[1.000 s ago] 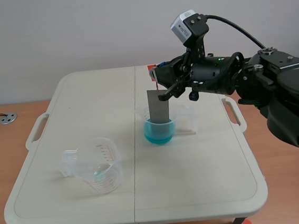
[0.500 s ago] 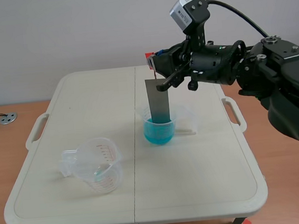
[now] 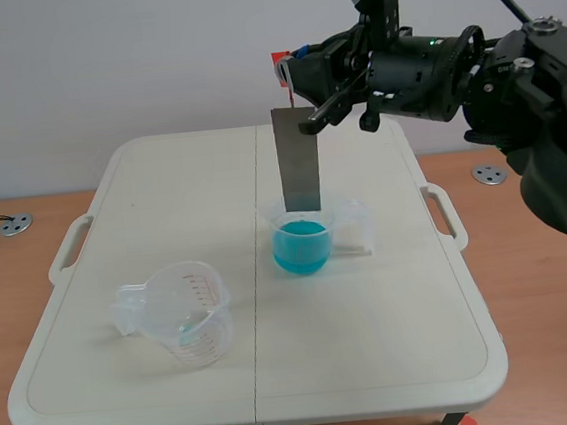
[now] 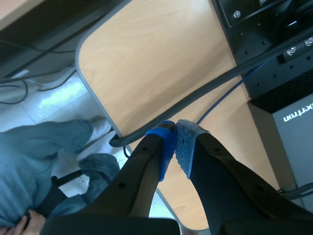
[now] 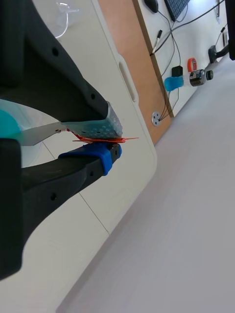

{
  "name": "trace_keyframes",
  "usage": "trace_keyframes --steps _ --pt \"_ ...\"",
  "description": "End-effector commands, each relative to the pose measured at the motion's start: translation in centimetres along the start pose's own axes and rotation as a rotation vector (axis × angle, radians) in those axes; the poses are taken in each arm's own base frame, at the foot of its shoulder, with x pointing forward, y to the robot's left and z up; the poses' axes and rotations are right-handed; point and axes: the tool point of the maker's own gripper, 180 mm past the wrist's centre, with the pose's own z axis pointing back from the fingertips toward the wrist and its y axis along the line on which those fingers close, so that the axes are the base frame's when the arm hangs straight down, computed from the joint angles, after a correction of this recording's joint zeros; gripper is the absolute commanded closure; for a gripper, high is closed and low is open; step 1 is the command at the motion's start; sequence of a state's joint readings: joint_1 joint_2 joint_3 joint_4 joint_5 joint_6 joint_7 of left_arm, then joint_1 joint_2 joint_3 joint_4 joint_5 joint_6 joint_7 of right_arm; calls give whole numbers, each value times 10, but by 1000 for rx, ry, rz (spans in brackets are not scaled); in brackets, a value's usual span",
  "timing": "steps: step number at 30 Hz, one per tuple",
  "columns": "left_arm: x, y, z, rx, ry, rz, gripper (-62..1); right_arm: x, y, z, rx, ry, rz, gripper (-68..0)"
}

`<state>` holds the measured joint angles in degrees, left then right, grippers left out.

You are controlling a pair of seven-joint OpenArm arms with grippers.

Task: Hold the metal plate by the orange handle, dip it into the blue solution, take it out and point at it, then put the plate back in the beaker on the left.
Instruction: 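Hold the plate still in the solution, then raise the plate and point at it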

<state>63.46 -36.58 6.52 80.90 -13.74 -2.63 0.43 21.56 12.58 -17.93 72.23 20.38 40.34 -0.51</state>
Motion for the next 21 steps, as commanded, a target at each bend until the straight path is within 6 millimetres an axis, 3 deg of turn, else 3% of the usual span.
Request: trace_keyframes --steps 1,9,21 --pt "15 7 1 13 -39 -5 -30 27 -6 0 -5 -59 39 -13" --pt "45 62 13 147 -90 9 -30 49 1 1 13 -79 65 -13" --pt "124 138 48 296 -264 2 -30 86 5 8 17 -158 75 -13"
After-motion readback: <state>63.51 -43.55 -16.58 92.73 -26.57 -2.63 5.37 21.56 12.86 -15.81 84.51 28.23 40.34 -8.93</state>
